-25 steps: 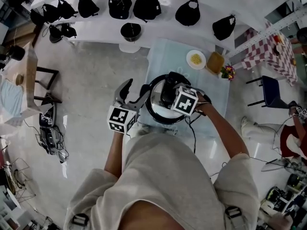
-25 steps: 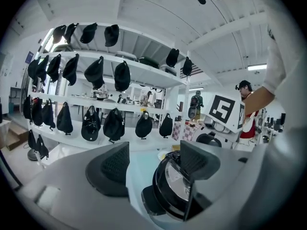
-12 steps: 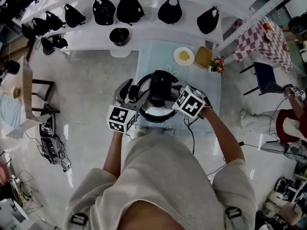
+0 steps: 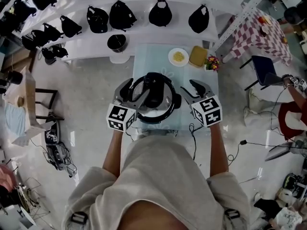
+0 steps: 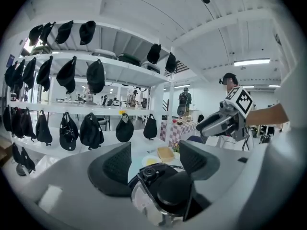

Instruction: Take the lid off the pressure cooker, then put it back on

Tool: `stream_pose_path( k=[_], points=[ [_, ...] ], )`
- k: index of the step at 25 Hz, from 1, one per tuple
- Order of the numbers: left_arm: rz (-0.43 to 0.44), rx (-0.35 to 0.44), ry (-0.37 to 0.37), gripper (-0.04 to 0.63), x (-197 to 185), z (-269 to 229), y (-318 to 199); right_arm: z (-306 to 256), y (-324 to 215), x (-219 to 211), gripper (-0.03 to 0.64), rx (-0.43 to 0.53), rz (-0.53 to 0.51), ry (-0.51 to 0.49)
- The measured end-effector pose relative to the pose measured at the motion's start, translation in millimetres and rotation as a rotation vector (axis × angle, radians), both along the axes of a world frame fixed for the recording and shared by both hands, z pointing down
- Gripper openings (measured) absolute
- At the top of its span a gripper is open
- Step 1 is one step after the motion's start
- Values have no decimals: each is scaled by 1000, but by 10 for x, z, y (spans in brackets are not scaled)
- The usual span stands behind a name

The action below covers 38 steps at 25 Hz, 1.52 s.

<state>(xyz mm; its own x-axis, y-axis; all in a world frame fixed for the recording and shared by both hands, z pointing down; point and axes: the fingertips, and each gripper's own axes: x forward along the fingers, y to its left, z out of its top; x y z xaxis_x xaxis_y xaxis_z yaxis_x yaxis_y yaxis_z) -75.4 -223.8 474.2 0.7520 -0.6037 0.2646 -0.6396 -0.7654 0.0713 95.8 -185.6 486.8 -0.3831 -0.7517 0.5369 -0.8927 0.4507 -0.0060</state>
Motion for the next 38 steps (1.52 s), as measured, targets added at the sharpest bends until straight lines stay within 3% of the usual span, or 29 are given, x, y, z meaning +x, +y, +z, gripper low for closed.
stream_pose_path(
  k=[4, 8, 11, 16, 24, 38],
  points=[
    [28, 3, -2, 247, 124, -29, 6, -213, 150, 436, 159, 148, 171, -53],
    [22, 18, 27, 86, 180, -65, 45, -270, 396, 690, 110, 216, 275, -122],
    [26, 25, 26, 41, 223, -58, 98, -266, 568, 810, 71, 245, 331, -159],
    [49, -8, 44, 15, 281, 3, 210, -216, 746, 909, 2, 258, 381, -180],
    [57, -4, 27, 14, 328, 63, 312, -193, 785, 900, 2, 247, 361, -121],
    [60, 1, 24, 14, 287, 7, 326, -173, 760, 830, 0, 228, 368, -118]
  ],
)
